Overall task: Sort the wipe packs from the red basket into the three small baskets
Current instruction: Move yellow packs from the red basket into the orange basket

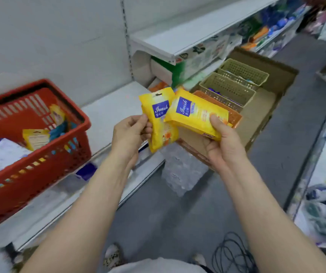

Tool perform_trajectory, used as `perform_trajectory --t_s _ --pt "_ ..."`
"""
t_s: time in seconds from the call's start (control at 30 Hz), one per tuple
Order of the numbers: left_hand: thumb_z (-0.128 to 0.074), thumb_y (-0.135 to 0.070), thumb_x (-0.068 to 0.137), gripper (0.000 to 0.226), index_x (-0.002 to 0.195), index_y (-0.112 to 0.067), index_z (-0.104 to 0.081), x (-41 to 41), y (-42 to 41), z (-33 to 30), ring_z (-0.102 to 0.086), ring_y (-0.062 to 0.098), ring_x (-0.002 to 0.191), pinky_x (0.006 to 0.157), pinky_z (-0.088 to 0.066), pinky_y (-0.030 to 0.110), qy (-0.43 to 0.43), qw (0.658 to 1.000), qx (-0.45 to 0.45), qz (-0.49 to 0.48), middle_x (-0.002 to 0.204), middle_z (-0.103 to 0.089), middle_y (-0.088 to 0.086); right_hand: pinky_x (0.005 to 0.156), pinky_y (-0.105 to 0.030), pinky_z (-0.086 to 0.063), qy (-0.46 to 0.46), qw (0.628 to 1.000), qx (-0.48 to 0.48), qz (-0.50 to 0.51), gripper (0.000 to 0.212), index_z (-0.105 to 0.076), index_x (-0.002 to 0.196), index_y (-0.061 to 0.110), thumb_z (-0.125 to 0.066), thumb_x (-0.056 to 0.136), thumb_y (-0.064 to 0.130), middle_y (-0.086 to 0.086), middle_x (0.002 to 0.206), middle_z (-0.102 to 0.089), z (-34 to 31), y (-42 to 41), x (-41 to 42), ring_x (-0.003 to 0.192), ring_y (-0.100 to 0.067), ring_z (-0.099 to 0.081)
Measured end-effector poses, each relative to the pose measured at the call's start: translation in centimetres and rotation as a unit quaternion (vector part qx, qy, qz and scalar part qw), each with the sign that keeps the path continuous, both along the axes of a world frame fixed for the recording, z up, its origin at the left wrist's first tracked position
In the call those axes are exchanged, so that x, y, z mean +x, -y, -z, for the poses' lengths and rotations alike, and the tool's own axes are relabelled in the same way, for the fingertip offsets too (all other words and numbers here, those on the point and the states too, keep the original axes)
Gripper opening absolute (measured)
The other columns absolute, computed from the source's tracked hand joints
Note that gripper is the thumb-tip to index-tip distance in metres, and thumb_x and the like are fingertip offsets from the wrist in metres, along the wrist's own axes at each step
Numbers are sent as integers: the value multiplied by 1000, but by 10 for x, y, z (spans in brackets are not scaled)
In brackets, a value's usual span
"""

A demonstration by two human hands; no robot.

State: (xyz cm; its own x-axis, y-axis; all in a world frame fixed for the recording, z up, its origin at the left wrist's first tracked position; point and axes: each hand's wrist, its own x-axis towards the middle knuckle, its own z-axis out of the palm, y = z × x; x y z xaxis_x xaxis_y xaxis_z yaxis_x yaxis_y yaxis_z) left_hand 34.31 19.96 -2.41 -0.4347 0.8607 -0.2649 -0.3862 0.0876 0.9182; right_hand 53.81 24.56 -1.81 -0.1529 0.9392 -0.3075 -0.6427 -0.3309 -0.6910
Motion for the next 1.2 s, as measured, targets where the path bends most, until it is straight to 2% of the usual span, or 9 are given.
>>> perform_trajectory --t_s 0.13,0.2,0.33,0.47,0.6,0.77,0.87,1.0,1.2 --pt "-50 -11 101 21 80 -11 -56 123 -63 19 -50 2 45 45 -43 14 89 993 -43 59 52 -59 -5 67 -34 -62 -50 993 -97 50 31 -57 126 7 -58 95 5 -11 103 -72 22 -30 65 87 -22 -70" --pt "-48 -14 102 24 79 -18 -52 159 -88 30 -47 1 47 46 -40 15 96 991 -61 69 53 -56 -9 70 -32 -62 -48 990 -116 63 24 -61 118 9 -61 94 9 -9 103 -71 31 -51 98 86 -21 -69" --pt "-50 -23 101 21 80 -24 -52 201 -118 52 -50 4 62 63 -43 24 104 985 -116 74 65 -58 -11 64 -28 -57 16 987 -143 77 9 -66 99 19 -66 91 19 -3 95 -73 49 -84 153 76 -15 -70" --pt "-50 -22 102 8 105 -17 -56 229 -163 63 -62 22 99 95 -50 46 209 971 -93 66 105 -67 7 78 -35 -53 7 969 -213 124 18 -62 106 19 -69 90 24 -10 113 -68 65 -124 186 90 -23 -65" --pt "-44 -18 104 14 114 -15 -54 259 -221 68 -67 22 95 98 -48 53 288 955 -53 49 101 -70 9 85 -44 -55 -15 969 -220 114 40 -60 124 14 -67 91 35 -12 116 -70 70 -174 200 103 -28 -67" --pt "-47 -32 103 29 122 -12 -56 276 -281 63 -70 23 97 88 -55 48 302 951 -48 52 118 -69 13 101 -53 -49 0 982 -182 52 36 -62 123 13 -62 94 34 -12 117 -72 61 -244 209 110 -30 -67" --pt "-61 -49 90 49 121 -10 -60 260 -311 53 -72 22 100 78 -60 37 224 970 -50 83 113 -73 10 98 -54 -51 54 988 -142 16 26 -63 118 15 -59 97 31 -11 114 -73 55 -288 221 108 -29 -68" --pt "-84 -34 72 65 124 -11 -52 236 -348 48 -74 21 92 80 -61 40 2 990 -98 104 107 -74 8 95 -55 -52 126 984 -100 -81 35 -59 128 17 -59 96 32 -9 118 -72 55 -340 233 108 -29 -68" --pt "-88 -20 65 72 128 -26 -52 226 -391 50 -68 18 104 86 -59 37 -120 974 -125 144 121 -64 0 101 -61 -45 153 960 -50 -228 43 -53 138 13 -54 99 33 -14 127 -66 66 -430 231 117 -35 -63"
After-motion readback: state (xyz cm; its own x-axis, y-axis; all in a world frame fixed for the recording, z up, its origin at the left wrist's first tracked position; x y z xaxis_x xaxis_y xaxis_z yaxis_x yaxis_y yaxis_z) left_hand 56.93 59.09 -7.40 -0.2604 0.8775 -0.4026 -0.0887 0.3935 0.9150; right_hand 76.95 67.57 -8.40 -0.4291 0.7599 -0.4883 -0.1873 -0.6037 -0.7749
